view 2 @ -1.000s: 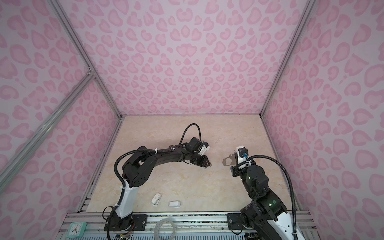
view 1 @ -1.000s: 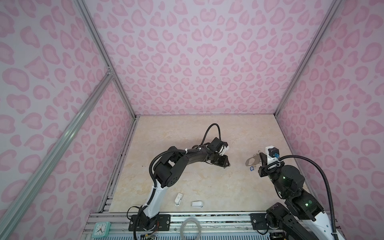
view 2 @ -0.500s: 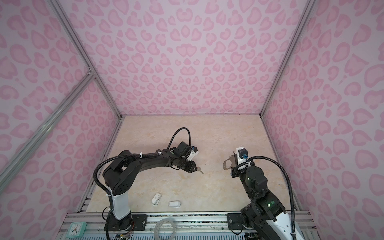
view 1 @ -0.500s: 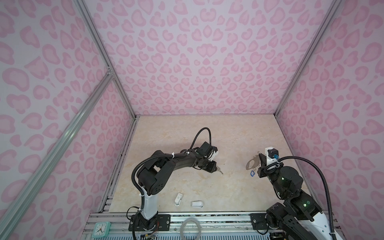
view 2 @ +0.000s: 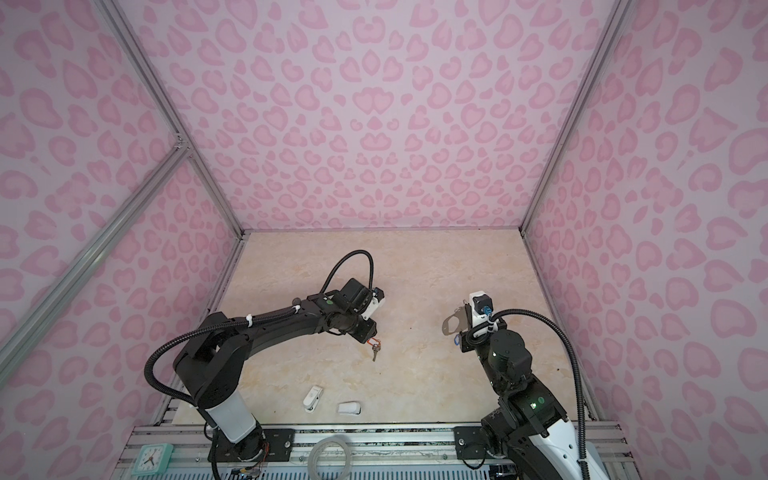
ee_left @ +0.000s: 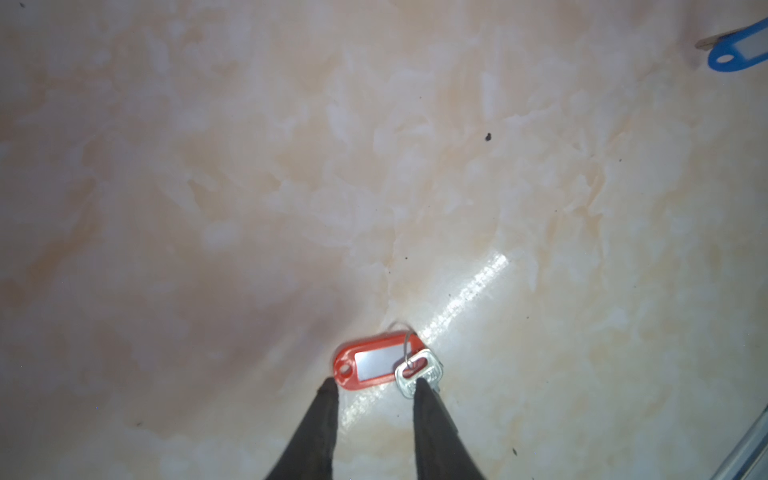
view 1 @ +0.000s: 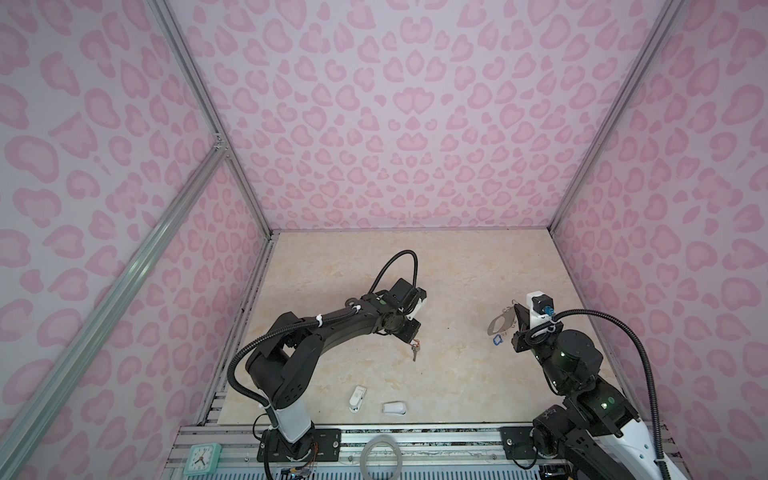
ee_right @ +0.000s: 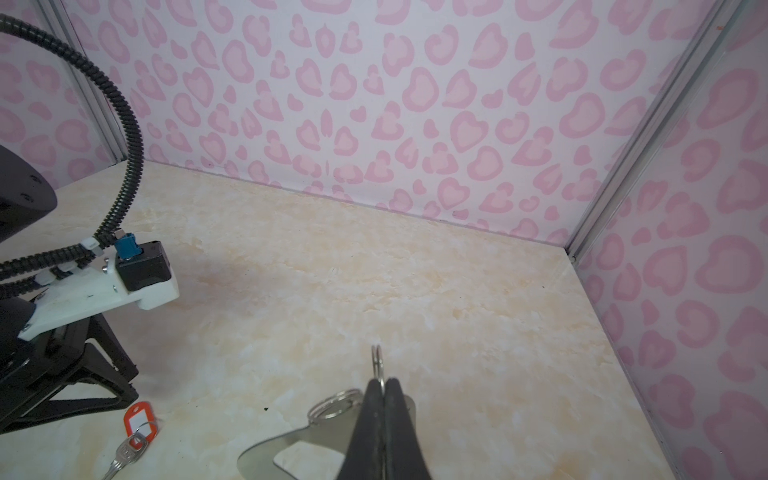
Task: Put the keys on the keyring
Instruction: 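Close the left gripper on the red-tagged key's small ring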
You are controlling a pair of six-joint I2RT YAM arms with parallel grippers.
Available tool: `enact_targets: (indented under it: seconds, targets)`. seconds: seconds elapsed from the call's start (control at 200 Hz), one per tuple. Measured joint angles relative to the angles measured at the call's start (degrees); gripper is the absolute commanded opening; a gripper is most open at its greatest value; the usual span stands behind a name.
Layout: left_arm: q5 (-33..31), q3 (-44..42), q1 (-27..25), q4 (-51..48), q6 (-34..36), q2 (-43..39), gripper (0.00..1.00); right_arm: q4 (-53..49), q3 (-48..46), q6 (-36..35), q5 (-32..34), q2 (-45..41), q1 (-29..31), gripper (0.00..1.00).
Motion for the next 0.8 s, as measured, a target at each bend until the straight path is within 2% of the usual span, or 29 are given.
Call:
enact_targets:
  seconds: [0.22,0.71,0.8]
  targets:
    - [0.1,0.9,0.0,0.2,2.4,1.9,0.31,0.5,0.4,-0.5,0.0,0.9,0.0,0.0]
    - [6.2,0.7,0.0,1.1,-0.9,5.3,0.31,0.5,0.4,-0.9,-0.4,2.2,0.0,0.0]
    - [6.6,0.7,0.0,1.2,-1.0,5.5,0.27,0.5,0.4,-0.9,-0.4,2.3,0.0,0.0]
